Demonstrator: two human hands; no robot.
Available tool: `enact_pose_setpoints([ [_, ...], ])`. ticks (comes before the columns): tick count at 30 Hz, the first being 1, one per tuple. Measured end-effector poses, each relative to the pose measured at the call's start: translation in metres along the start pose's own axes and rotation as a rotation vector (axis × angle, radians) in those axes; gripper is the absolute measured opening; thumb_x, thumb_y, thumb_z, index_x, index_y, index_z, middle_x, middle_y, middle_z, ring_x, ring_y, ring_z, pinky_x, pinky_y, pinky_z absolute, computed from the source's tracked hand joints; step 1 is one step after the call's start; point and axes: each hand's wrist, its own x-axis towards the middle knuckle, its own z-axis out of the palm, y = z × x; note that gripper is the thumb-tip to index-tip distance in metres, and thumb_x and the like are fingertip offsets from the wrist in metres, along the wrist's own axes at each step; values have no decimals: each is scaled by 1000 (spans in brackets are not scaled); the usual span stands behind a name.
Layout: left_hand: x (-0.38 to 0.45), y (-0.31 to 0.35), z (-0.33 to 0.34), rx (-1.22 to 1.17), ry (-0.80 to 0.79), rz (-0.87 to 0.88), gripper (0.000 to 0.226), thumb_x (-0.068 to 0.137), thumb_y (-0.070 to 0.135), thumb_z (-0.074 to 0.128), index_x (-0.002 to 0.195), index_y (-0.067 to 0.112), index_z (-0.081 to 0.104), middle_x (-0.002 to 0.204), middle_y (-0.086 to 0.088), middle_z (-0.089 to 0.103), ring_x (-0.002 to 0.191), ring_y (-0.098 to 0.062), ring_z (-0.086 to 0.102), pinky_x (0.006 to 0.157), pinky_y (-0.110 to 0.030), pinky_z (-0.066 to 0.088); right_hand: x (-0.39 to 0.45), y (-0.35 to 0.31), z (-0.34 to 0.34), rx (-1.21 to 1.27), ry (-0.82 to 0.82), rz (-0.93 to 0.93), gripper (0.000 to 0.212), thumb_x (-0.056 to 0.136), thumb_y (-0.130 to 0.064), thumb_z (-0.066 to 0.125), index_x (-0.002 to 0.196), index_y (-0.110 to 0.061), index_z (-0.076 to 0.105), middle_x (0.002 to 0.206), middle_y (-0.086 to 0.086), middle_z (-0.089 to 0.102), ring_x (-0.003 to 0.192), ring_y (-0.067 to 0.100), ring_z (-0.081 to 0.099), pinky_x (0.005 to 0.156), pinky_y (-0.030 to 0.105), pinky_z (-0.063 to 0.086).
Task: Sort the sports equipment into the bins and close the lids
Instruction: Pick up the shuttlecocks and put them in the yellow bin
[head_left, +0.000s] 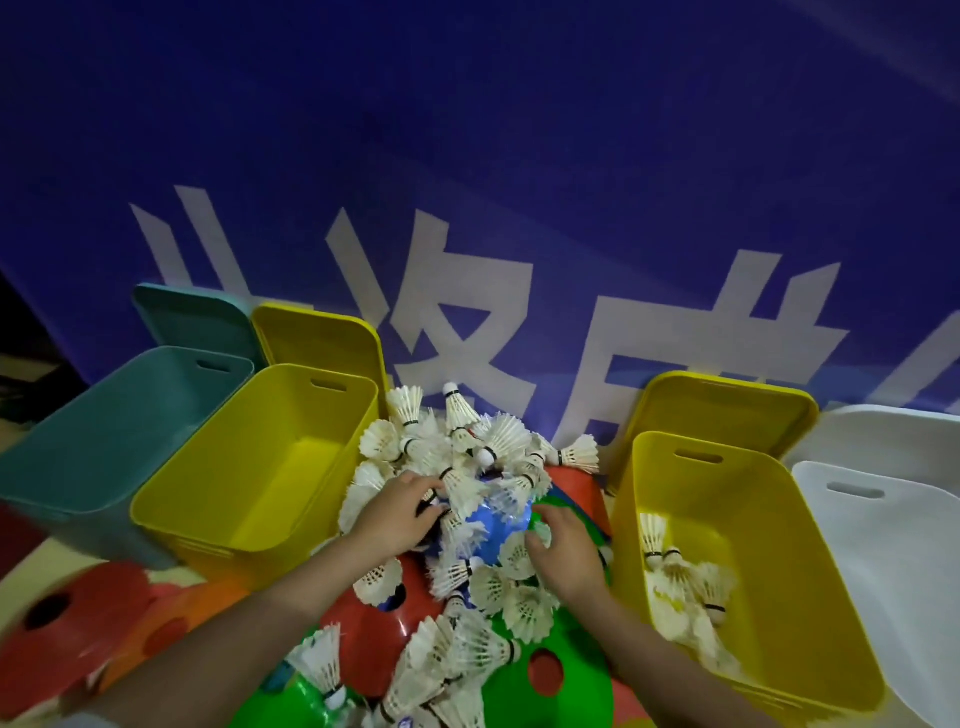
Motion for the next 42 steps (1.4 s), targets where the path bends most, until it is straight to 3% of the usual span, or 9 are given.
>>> enact_pose_setpoints([
  [7, 38, -1, -5, 265, -137, 354, 57, 94, 24, 49, 147, 28, 30, 153, 4, 25, 140, -14, 22, 110, -31, 28, -10, -2, 55, -282, -52, 115, 73, 90, -55, 46, 148, -19, 22, 147, 6, 28, 136, 23, 25, 107, 33, 35],
  [14, 75, -14, 8, 434, -250, 579, 67, 91, 34, 55, 149, 36, 21, 145, 3, 38, 132, -17, 31, 111, -32, 20, -4, 2, 73, -366, -16, 106, 72, 82, -67, 37, 141, -26, 31, 142, 0, 35, 129, 19, 31, 102, 32, 36],
  [20, 69, -19, 7, 239, -240, 544, 69, 88, 49, 56, 146, 46, 19, 138, 6, 38, 129, -15, 35, 106, -29, 27, -19, 14, 69, -326, 9, 110, 82, 77, -71, 45, 145, -29, 27, 125, -5, 38, 118, 14, 36, 96, 25, 38],
  [24, 60, -21, 3, 60, -234, 459, 69, 87, 48, 59, 146, 42, 24, 139, 9, 39, 121, -9, 45, 93, -25, 42, -27, 16, 60, -297, 17, 167, 80, 78, -65, 54, 145, -33, 23, 114, -6, 34, 110, 10, 33, 90, 22, 42],
  [29, 47, -21, -4, -133, -186, 381, 64, 86, 51, 59, 142, 46, 28, 132, 17, 41, 115, -3, 49, 88, -24, 47, -31, 10, 55, -197, 17, 146, 72, 71, -72, 59, 126, -31, 36, 122, -12, 31, 108, 2, 35, 82, 15, 39],
  [33, 37, -20, -7, -204, -155, 332, 64, 85, 49, 61, 138, 51, 27, 132, 19, 42, 115, -1, 48, 92, -28, 48, -35, -1, 62, -122, 89, 170, 62, 67, -77, 57, 100, -30, 36, 102, -15, 36, 89, 0, 48, 69, 16, 45],
  [36, 31, -20, -6, -238, -138, 283, 63, 84, 49, 63, 137, 53, 28, 134, 19, 43, 117, -1, 47, 95, -27, 45, -35, -9, 66, -155, 138, 218, 50, 75, -70, 55, 91, -27, 37, 92, -11, 43, 78, 3, 46, 66, 21, 47],
  [39, 24, -19, -4, -262, -127, 251, 63, 84, 48, 64, 137, 51, 30, 136, 18, 42, 121, -2, 45, 97, -24, 42, -33, -13, 66, -130, 137, 222, 36, 83, -56, 57, 93, -27, 38, 94, -11, 52, 81, 4, 53, 63, 21, 47],
  [42, 18, -17, -3, -285, -116, 237, 64, 83, 50, 64, 138, 50, 30, 137, 19, 41, 122, 0, 43, 99, -23, 40, -33, -10, 63, -61, 113, 169, 37, 84, -48, 58, 114, -31, 44, 106, -14, 55, 88, 0, 58, 69, 20, 49],
])
